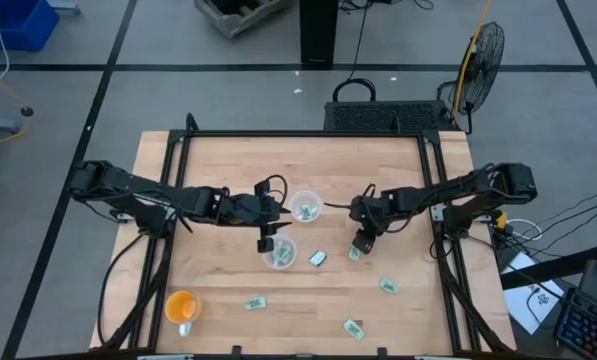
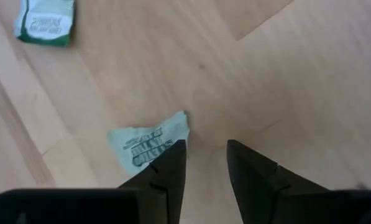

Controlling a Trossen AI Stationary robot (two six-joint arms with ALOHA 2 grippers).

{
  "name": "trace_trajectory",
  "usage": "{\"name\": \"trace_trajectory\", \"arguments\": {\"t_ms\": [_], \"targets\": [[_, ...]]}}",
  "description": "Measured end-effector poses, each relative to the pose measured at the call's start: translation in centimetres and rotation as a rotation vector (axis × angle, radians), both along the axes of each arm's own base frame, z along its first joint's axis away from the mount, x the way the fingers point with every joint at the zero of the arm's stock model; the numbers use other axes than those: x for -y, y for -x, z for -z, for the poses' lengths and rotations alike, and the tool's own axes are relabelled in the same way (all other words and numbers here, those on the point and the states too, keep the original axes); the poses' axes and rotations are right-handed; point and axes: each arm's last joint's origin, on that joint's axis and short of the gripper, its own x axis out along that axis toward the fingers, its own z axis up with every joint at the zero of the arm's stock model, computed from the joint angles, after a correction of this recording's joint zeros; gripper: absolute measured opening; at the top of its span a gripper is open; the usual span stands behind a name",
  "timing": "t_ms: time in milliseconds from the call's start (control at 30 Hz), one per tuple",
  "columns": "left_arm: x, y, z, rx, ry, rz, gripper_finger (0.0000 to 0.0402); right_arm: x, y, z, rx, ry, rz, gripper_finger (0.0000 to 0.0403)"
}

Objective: Pick and place Stevia / Truvia into bins
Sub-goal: Put the stevia packet into the top transparent container

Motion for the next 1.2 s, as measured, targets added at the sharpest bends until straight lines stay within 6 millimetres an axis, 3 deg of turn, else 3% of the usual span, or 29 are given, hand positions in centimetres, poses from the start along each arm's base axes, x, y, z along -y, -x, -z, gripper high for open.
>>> {"name": "trace_trajectory", "arguments": {"t_ms": [500, 1200], "targets": [[0.0, 0.0, 0.0, 0.001, 0.029, 0.000, 0.0141, -0.3, -0.5, -0.2, 0.054, -0.020, -0.021, 0.0109], [0.0, 0.1, 0.2, -0.014, 0.026, 0.000, 0.0141, -0.4, 0.2, 0.8, 0.018, -0.091, 0.141, 0.0109]]}}
